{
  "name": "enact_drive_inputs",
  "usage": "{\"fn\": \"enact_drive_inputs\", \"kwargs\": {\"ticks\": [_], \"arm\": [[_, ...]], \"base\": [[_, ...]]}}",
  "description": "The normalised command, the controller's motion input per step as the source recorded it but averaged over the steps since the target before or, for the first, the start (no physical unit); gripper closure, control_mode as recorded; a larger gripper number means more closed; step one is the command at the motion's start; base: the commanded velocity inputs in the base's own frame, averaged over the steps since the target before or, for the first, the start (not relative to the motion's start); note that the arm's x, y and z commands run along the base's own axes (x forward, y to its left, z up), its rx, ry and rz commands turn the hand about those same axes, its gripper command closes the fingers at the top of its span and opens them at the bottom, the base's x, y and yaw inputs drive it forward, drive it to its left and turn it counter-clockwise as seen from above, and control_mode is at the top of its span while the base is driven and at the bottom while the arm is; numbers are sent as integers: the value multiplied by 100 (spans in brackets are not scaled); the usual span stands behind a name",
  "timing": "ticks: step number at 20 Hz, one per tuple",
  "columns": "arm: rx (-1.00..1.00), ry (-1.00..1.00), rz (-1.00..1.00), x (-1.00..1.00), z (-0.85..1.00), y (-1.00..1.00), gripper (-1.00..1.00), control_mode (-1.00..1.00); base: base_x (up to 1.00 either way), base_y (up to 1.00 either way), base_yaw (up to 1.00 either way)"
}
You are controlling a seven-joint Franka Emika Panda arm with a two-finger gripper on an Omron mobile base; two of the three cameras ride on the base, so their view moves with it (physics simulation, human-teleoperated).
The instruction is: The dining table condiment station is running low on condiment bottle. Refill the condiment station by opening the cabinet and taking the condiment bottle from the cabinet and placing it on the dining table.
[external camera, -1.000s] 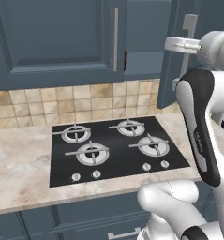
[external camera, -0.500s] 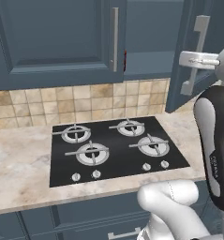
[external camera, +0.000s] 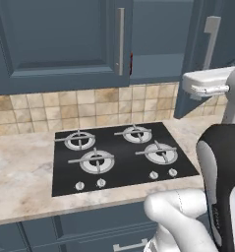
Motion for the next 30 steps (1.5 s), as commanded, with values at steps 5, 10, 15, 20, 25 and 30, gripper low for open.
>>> {"fn": "enact_drive_inputs", "kwargs": {"ticks": [5,10,15,20,25,30], "arm": [[-30,26,-13,41,-11,74,-100,-100],[-26,22,-5,76,-33,26,-100,-100],[-19,16,0,94,-53,0,-100,-100],[-20,13,3,97,-58,6,-100,-100],[-25,1,2,41,-30,2,-100,-100],[-17,0,0,0,-3,-27,-100,-100]], "base": [[0,0,0],[0,0,0],[0,0,0],[0,0,0],[0,0,0],[0,0,0]]}}
